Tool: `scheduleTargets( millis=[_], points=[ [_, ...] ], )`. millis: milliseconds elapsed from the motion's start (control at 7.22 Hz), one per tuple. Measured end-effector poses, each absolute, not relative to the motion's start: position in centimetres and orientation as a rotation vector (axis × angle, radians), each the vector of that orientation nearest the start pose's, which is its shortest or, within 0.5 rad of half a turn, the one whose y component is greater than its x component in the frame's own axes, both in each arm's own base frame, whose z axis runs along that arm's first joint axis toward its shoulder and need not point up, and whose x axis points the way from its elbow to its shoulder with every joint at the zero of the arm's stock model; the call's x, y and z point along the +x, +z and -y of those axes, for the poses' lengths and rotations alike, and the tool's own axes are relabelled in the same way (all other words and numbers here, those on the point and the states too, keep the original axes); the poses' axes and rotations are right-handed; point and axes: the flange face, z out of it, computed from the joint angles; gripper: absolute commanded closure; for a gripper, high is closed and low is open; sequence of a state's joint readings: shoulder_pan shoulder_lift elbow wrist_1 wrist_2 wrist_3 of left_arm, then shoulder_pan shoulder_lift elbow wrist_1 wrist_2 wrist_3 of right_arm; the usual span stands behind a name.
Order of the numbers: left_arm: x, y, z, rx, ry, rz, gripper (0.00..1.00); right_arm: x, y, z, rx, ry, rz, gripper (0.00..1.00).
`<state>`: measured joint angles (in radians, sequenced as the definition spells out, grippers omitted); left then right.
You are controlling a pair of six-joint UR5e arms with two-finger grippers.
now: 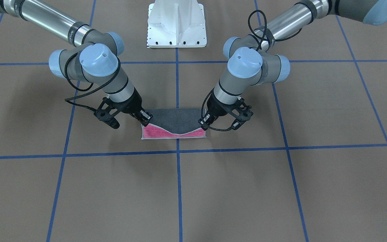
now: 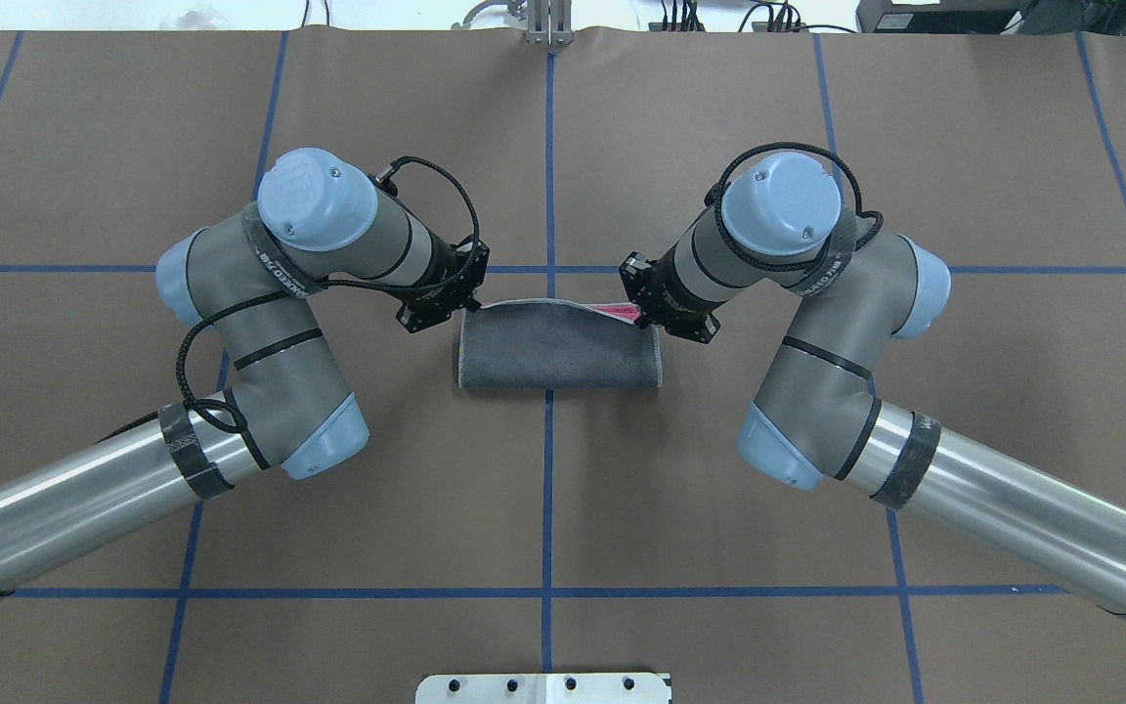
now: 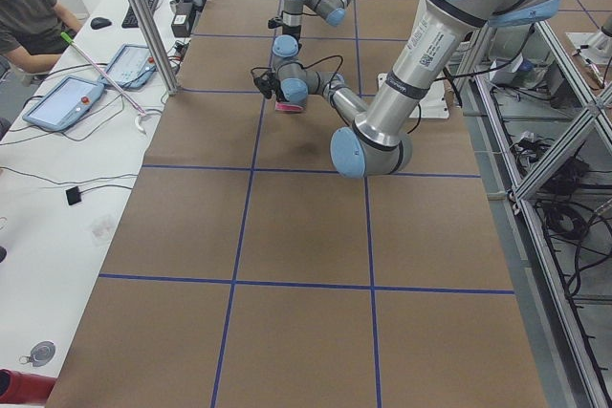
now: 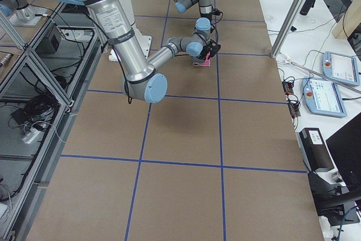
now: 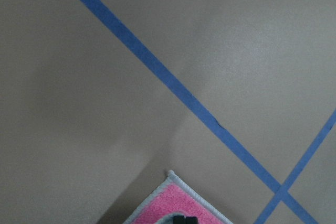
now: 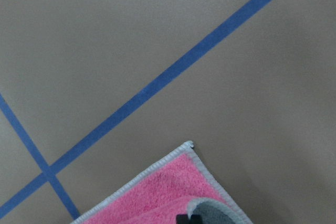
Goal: Fold towel twice with both arms
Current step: 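Lower both held corners onto the far edge and release them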
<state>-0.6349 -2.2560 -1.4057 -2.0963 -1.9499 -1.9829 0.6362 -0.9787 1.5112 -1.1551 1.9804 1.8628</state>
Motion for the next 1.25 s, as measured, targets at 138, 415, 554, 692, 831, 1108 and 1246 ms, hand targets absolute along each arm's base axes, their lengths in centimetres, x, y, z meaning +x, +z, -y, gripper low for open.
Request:
scheduleTargets(
  millis=[138, 415, 554, 692, 831, 1108, 1246],
  points=[
    [53.69, 25.8, 51.65, -0.233, -0.742, -1.09, 1.0, -51.27, 28.86, 49.66, -0.215, 0.654, 1.003, 0.97],
    [53.57, 26.0, 51.63, -0.234, -0.742, -1.089, 1.0, -51.3, 29.1, 49.89, -0.215, 0.657, 0.998, 0.97],
    [53.55, 26.07, 51.59, -0.235, -0.742, -1.088, 1.0, -51.39, 29.17, 49.98, -0.214, 0.658, 0.997, 0.97],
    [53.55, 26.11, 51.55, -0.236, -0.741, -1.088, 1.0, -51.44, 29.05, 50.06, -0.213, 0.658, 0.998, 0.96],
    [53.55, 26.17, 51.52, -0.237, -0.741, -1.087, 1.0, -51.5, 29.01, 50.12, -0.213, 0.658, 0.998, 0.9],
    [53.55, 26.18, 51.51, -0.238, -0.741, -1.087, 0.46, -51.57, 29.09, 50.2, -0.21, 0.658, 0.996, 0.0],
    [53.55, 26.19, 51.51, -0.238, -0.742, -1.086, 0.25, -51.6, 29.09, 50.21, -0.206, 0.658, 0.995, 0.0]
  ],
)
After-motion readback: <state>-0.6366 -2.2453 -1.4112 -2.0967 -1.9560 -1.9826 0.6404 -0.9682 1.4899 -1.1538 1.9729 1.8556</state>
